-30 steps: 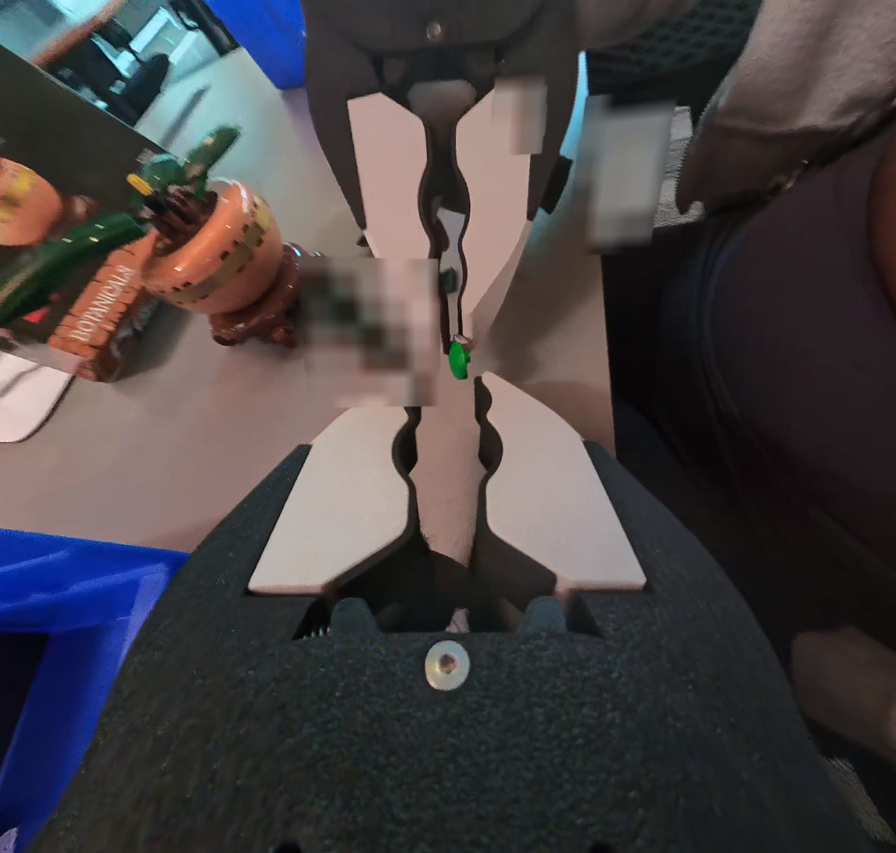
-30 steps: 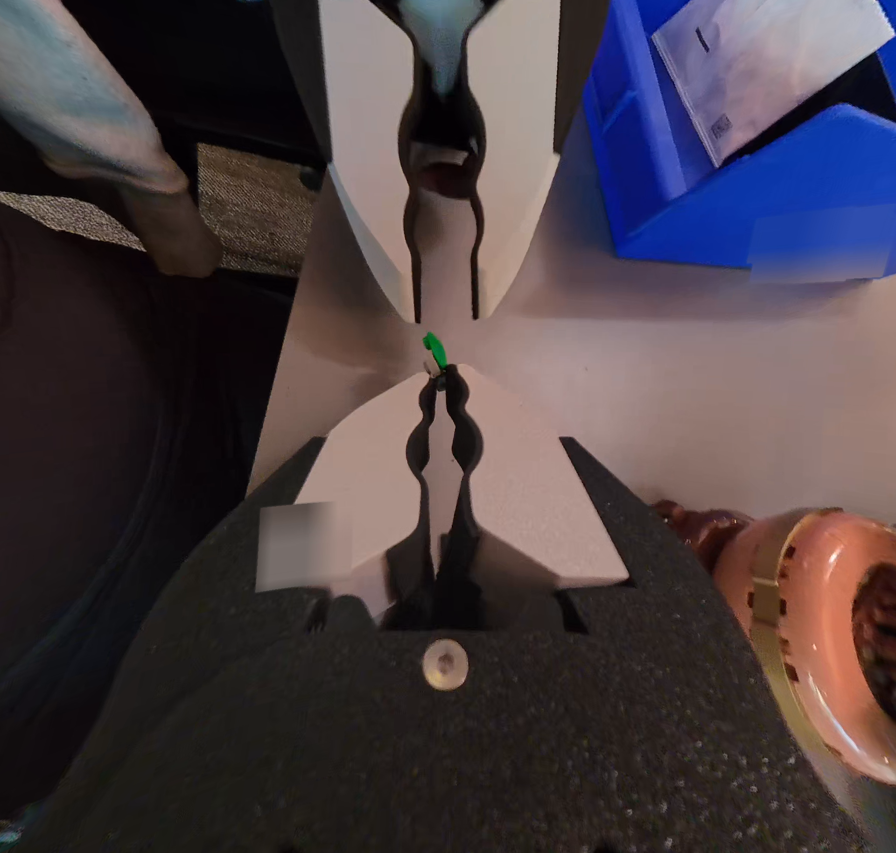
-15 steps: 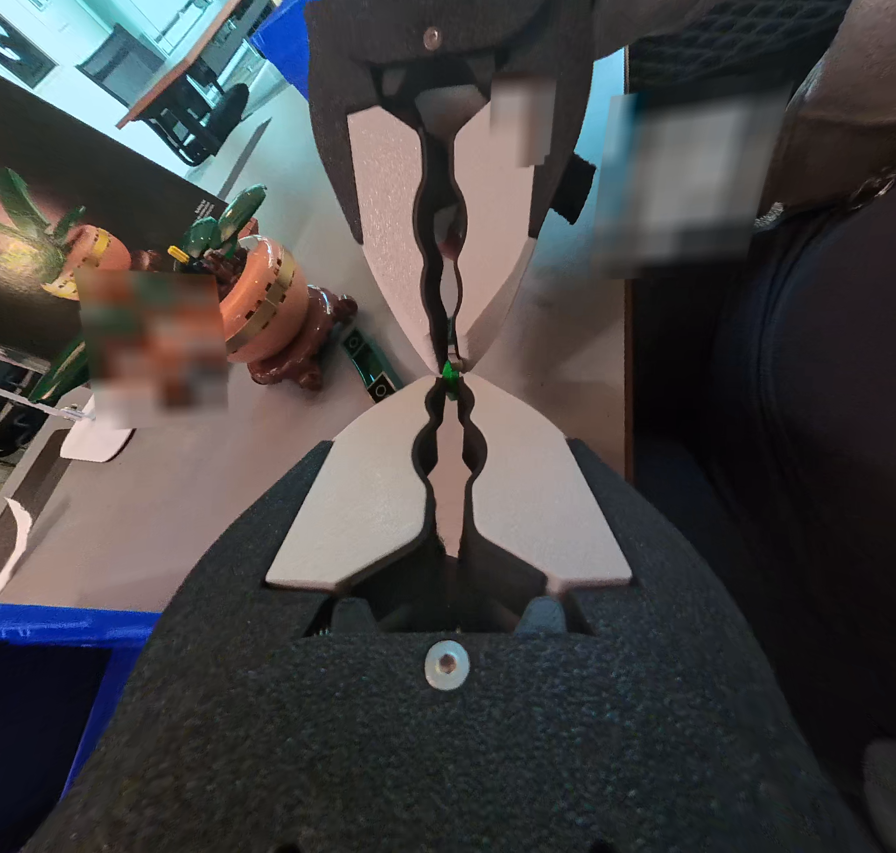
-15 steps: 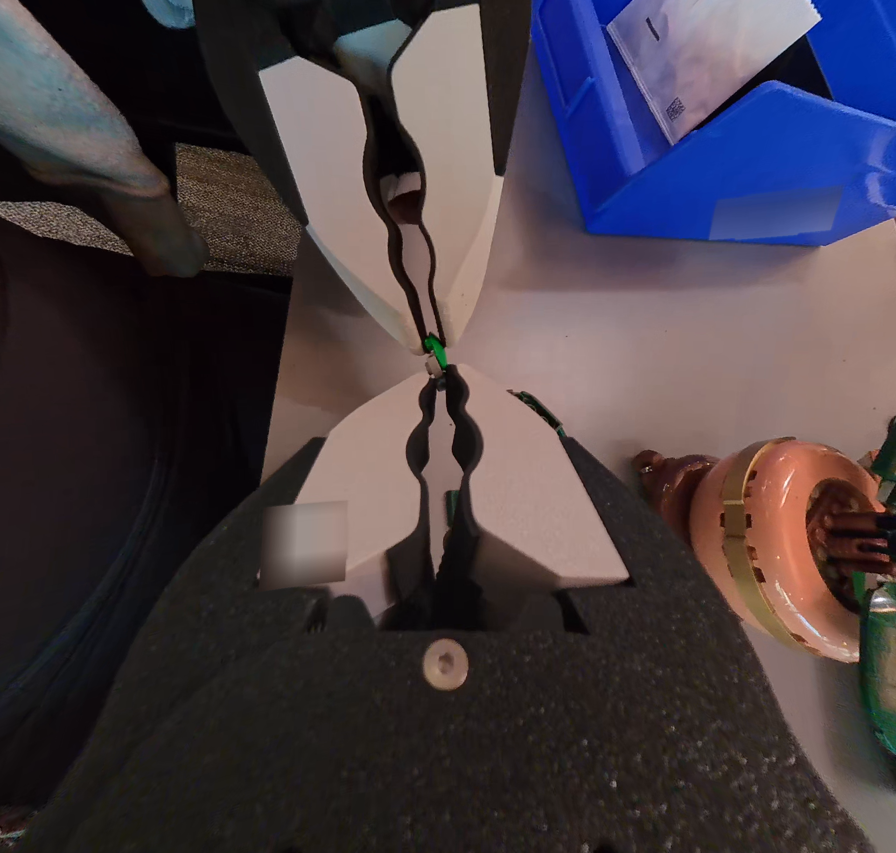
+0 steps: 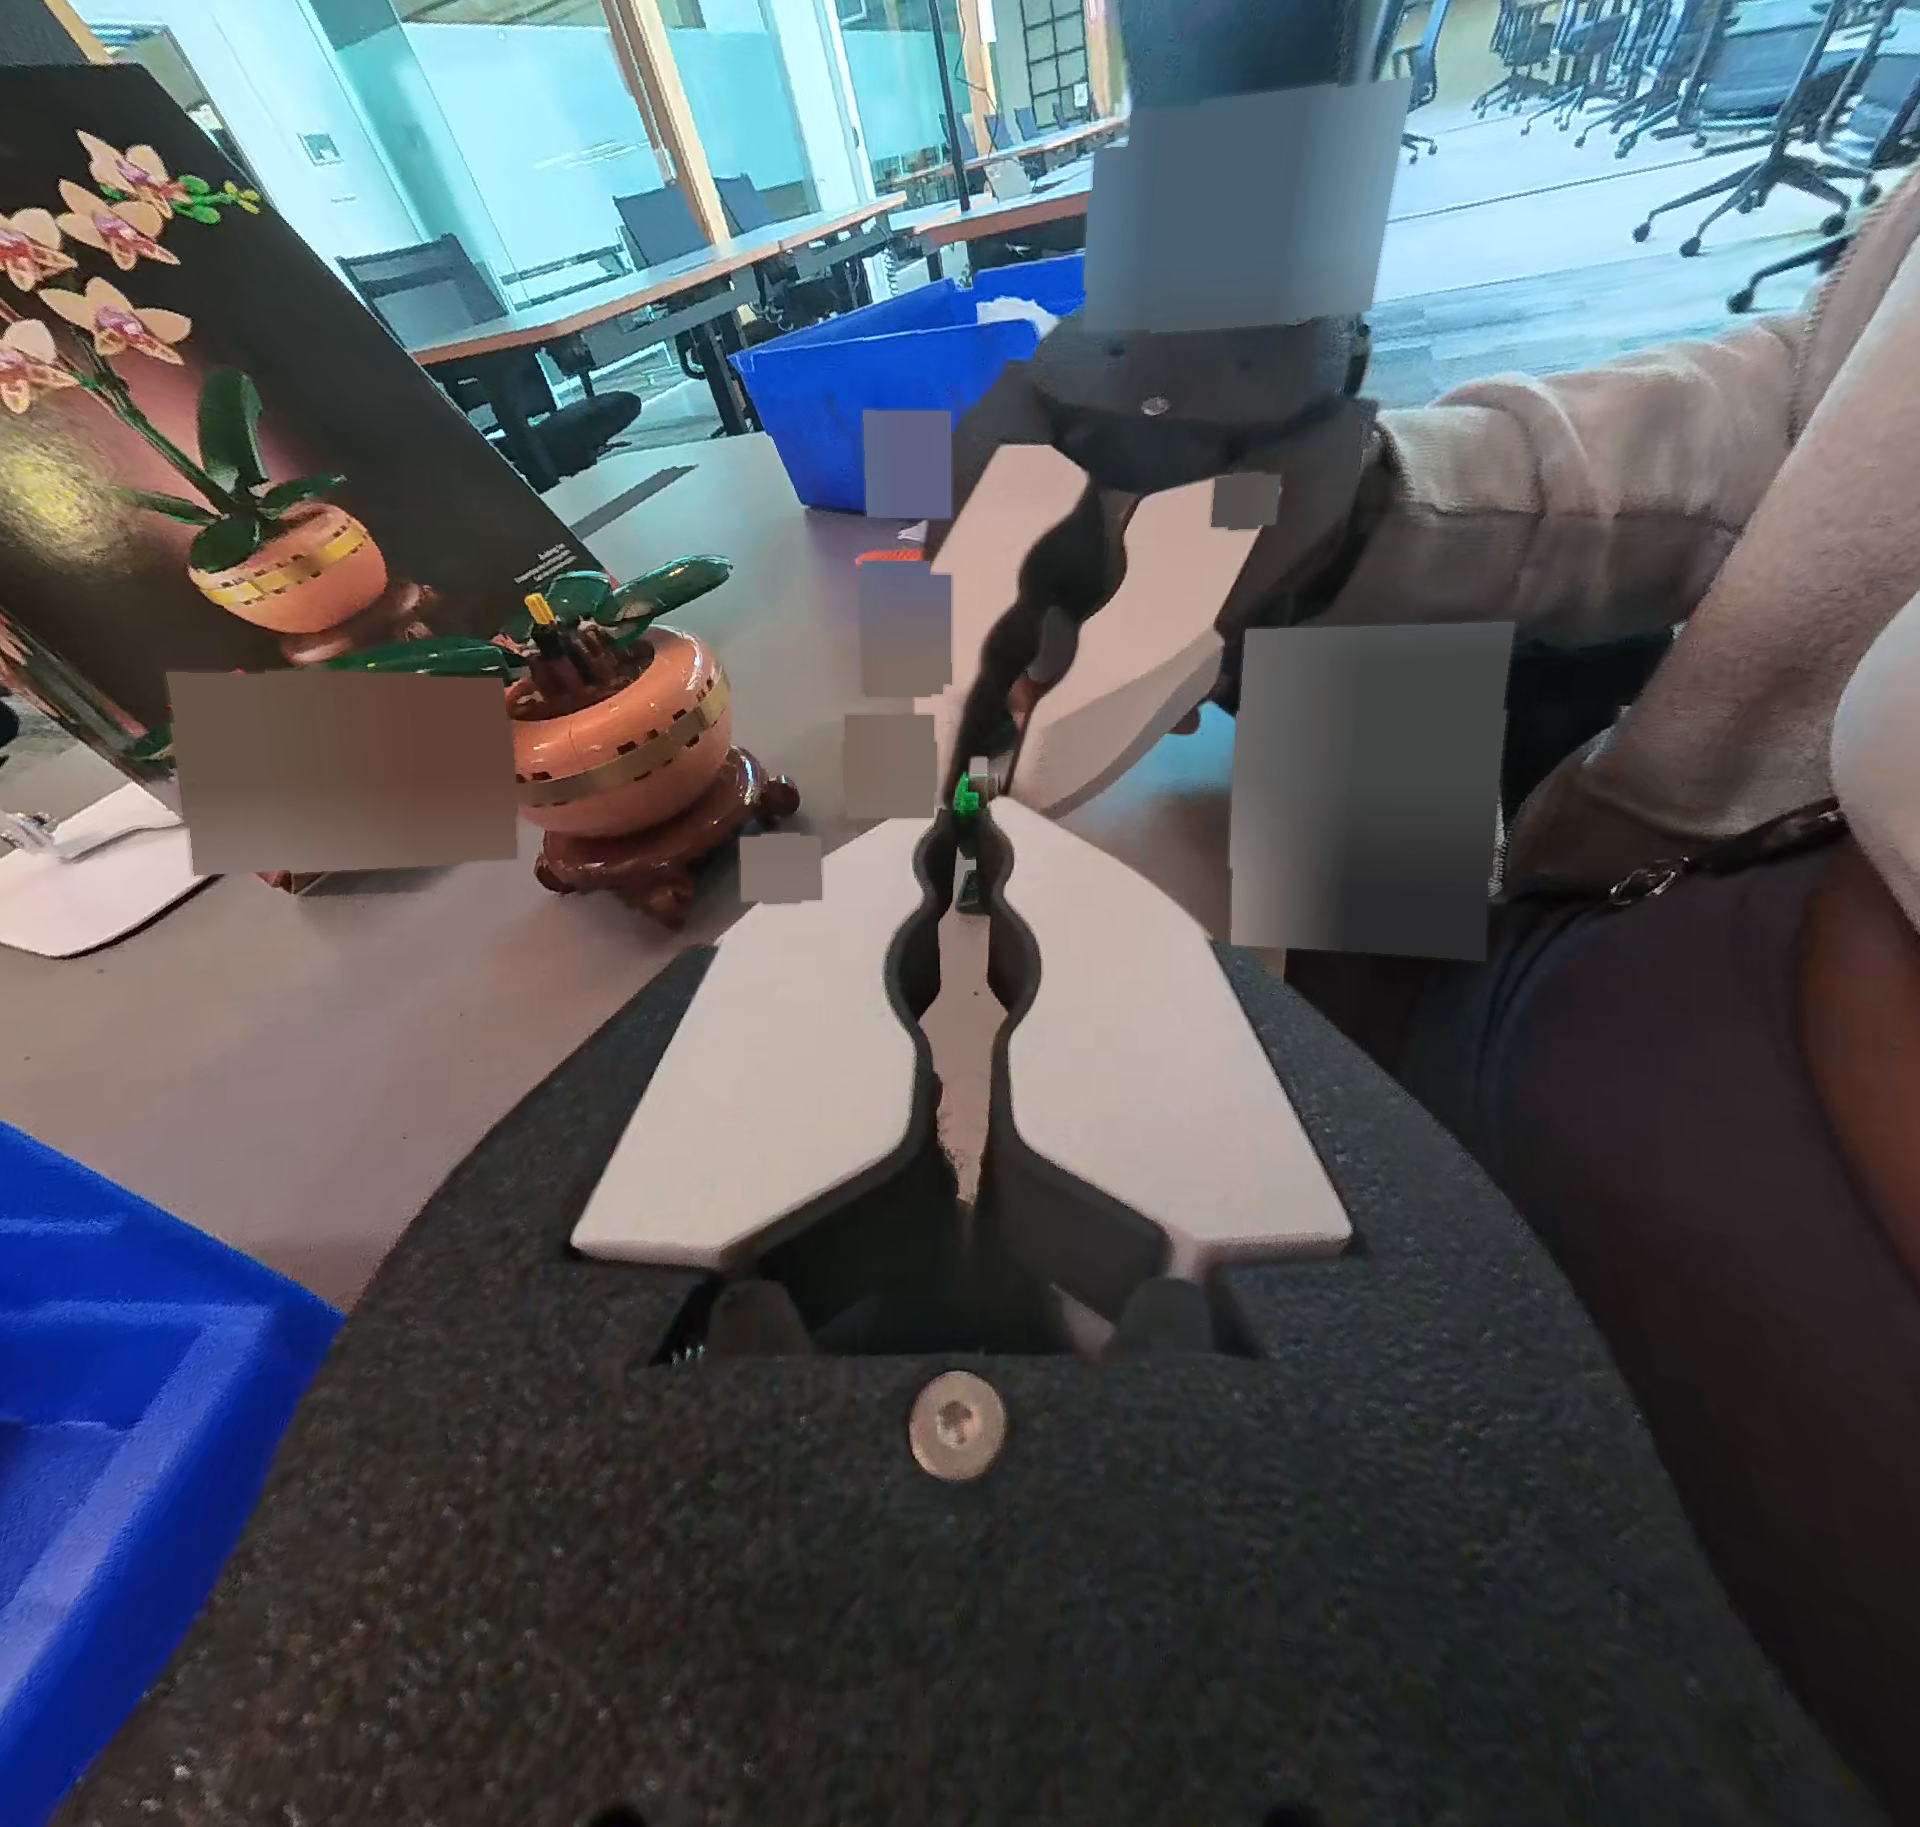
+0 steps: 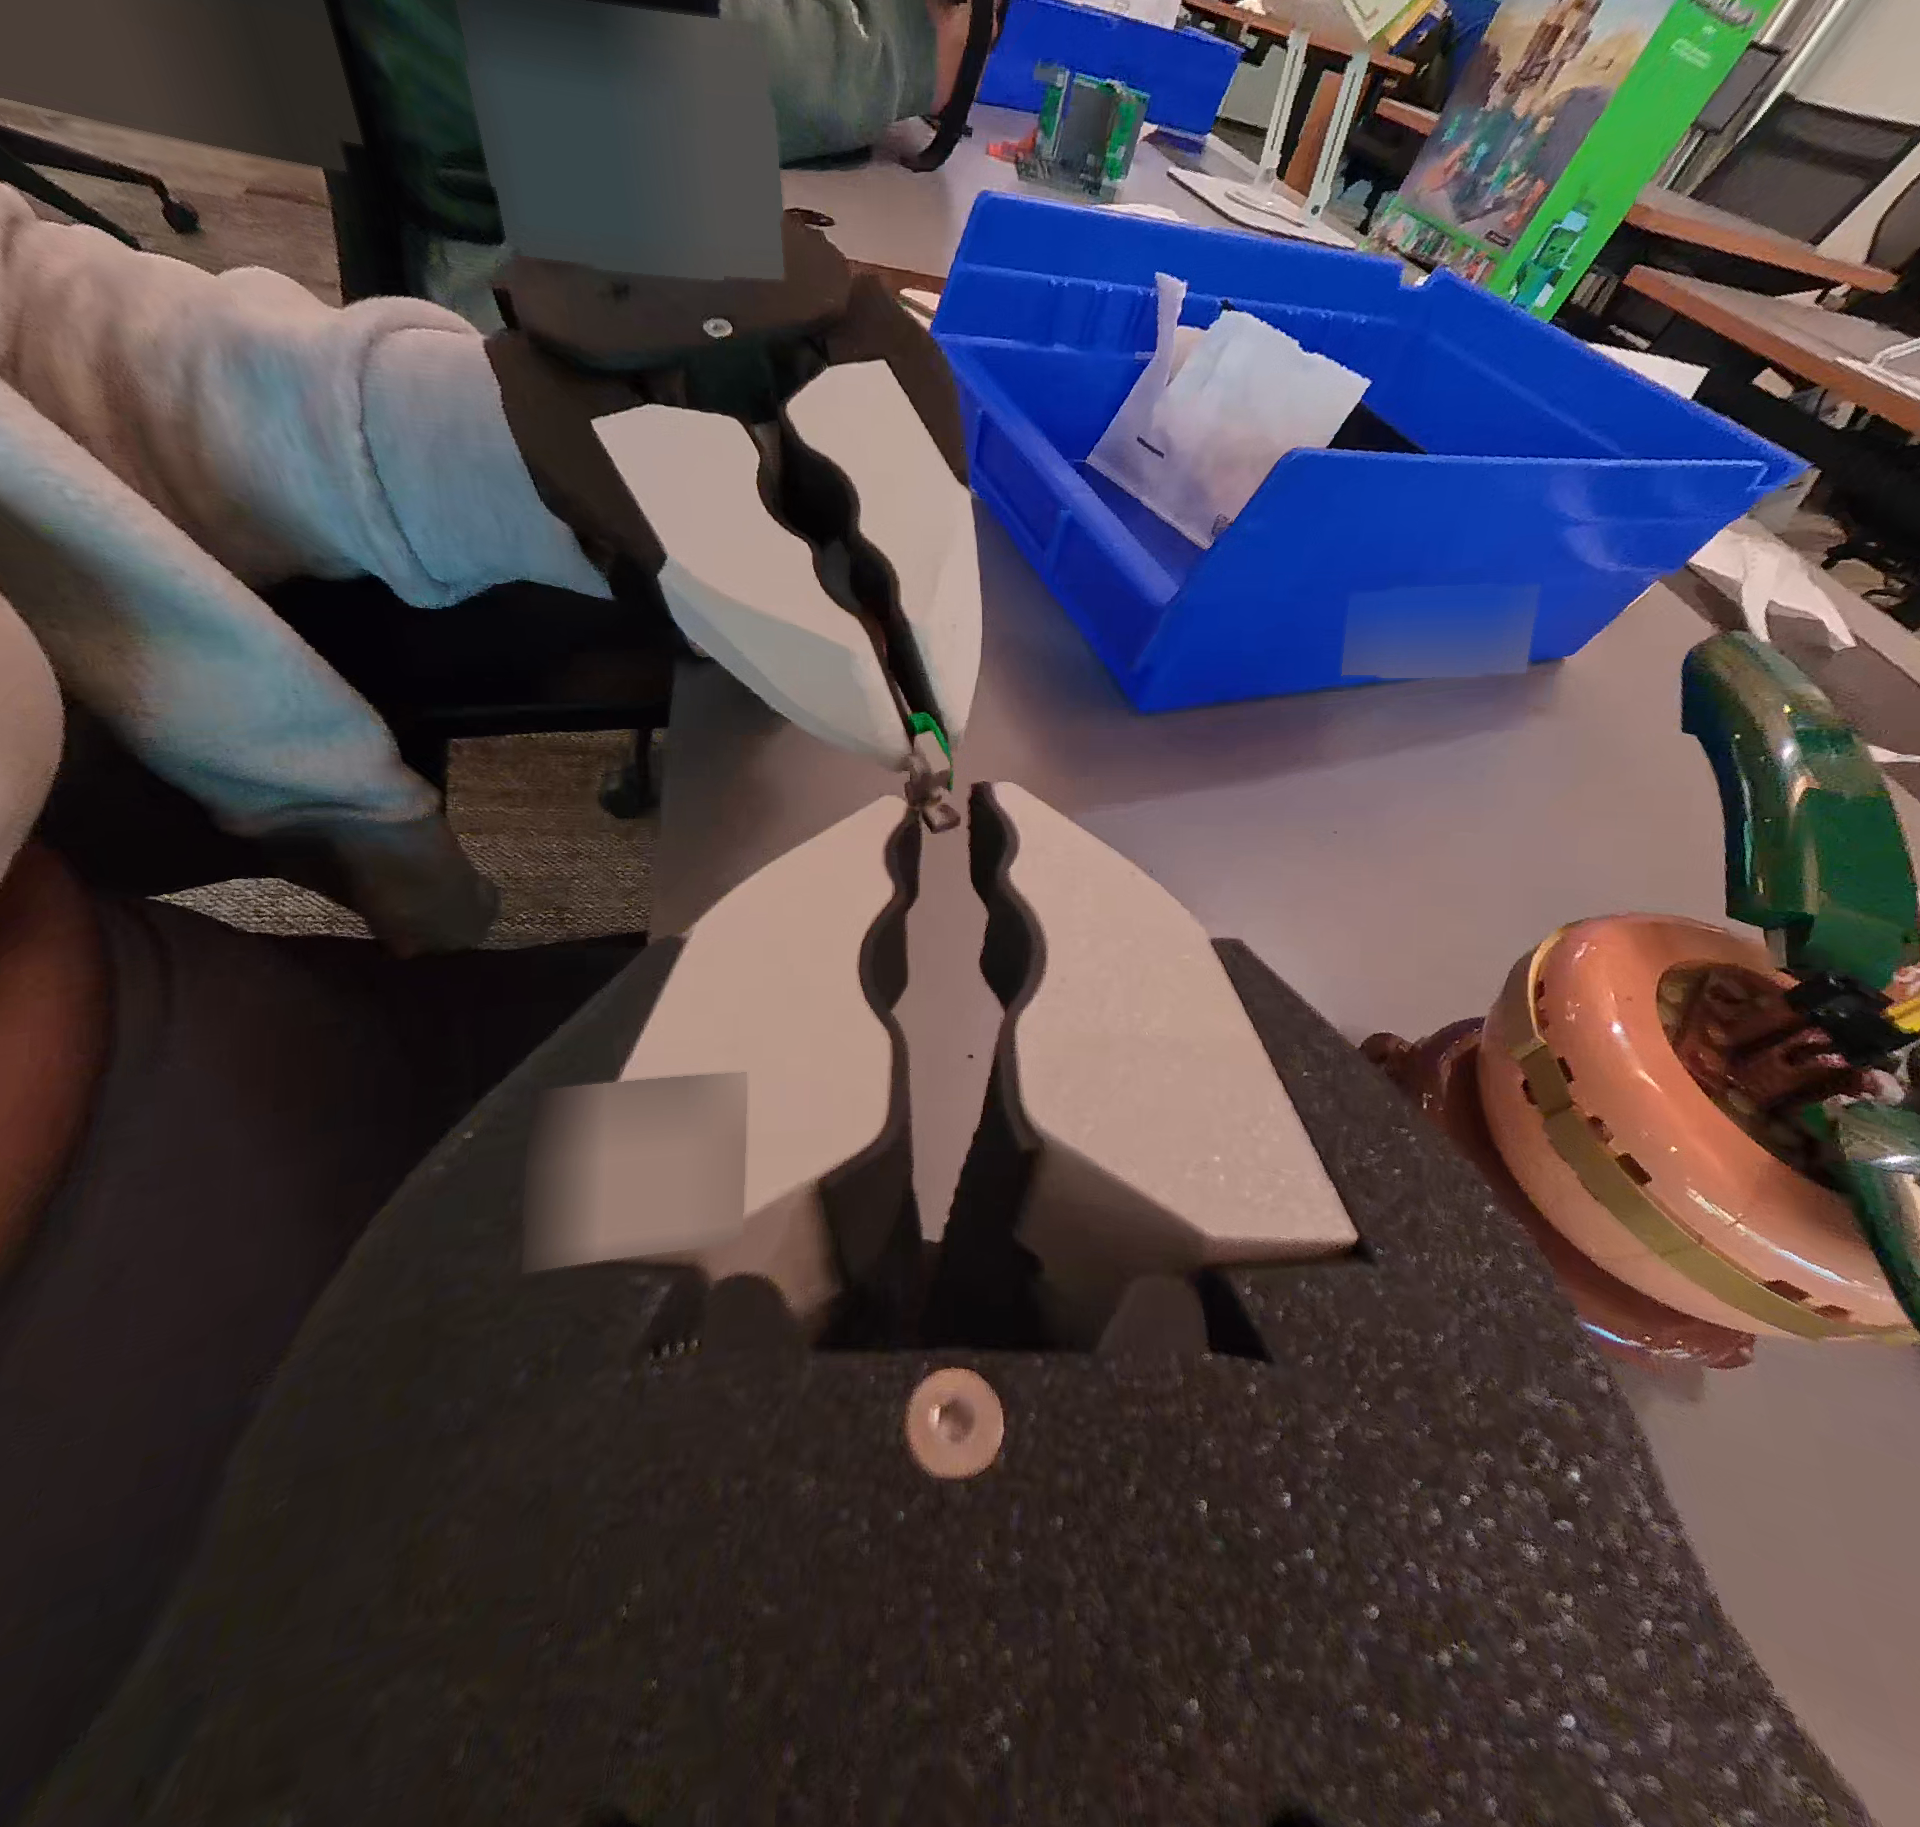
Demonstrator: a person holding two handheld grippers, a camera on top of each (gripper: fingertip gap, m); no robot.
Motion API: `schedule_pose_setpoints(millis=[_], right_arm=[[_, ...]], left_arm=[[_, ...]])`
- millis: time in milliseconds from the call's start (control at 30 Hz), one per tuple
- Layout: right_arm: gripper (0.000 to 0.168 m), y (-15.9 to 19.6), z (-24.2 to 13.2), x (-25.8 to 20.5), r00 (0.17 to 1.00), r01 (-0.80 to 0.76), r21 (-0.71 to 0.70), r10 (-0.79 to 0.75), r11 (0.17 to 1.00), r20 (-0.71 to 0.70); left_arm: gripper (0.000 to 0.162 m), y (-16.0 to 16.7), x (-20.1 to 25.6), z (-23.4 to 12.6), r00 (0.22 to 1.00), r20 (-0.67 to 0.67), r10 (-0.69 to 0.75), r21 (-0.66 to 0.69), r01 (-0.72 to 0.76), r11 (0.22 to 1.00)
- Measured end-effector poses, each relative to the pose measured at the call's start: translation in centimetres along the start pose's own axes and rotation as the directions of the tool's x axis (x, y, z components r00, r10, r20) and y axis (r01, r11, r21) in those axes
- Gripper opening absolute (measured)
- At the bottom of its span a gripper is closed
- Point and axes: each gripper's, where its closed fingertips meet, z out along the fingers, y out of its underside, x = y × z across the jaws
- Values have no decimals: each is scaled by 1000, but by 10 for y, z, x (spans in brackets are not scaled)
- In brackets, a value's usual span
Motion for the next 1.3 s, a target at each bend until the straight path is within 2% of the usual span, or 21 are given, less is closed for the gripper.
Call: schedule_pose_setpoints(millis=[100,200,267,400,500,533,567,600,633,700,767,800,1100,1200,1300], right_arm=[[6,0,0,2,998,48,-11,-48,999,-38],[5,-3,-1,8,957,233,-52,-238,971,-165],[5,-1,-1,10,889,368,-139,-392,919,-236],[4,-2,-3,11,785,505,-187,-539,843,-305],[4,1,-4,14,600,649,-325,-726,687,-335],[3,1,-4,14,580,659,-336,-739,673,-342],[3,0,-5,14,593,650,-320,-724,689,-353],[3,2,-5,14,653,612,-282,-674,738,-347],[3,3,-4,12,757,528,-207,-567,824,-326],[5,4,-5,7,953,234,-33,-236,972,-190],[13,-5,-13,8,996,34,91,-26,995,-86],[18,-9,-17,8,998,12,131,-3,991,-68],[7,-12,-14,0,969,212,66,-201,975,-144],[7,-14,-15,6,943,273,47,-258,961,-212],[7,-12,-14,10,870,402,-18,-388,915,-303]], left_arm=[[3,1,-3,1,1000,27,-10,-13,10,1000],[3,-1,-9,3,994,66,-92,-1,92,996],[2,-1,-12,3,983,69,-170,-1,171,985],[3,0,-12,4,948,44,-314,3,315,949],[2,4,-13,7,914,36,-403,-14,404,915],[2,5,-13,7,906,32,-423,-17,423,906],[2,5,-13,7,900,30,-436,-16,436,900],[2,6,-12,8,906,31,-422,-20,422,906],[2,6,-11,7,933,34,-358,-27,359,933],[2,4,-7,7,981,45,-187,-45,189,981],[2,-4,-4,8,996,41,-80,-26,81,996],[2,-7,-2,8,998,37,-50,-28,52,998],[2,-10,2,13,995,59,83,-92,-77,993],[2,-12,-3,14,995,94,31,-78,-24,997],[3,-10,-8,16,991,115,-63,-66,71,995]])
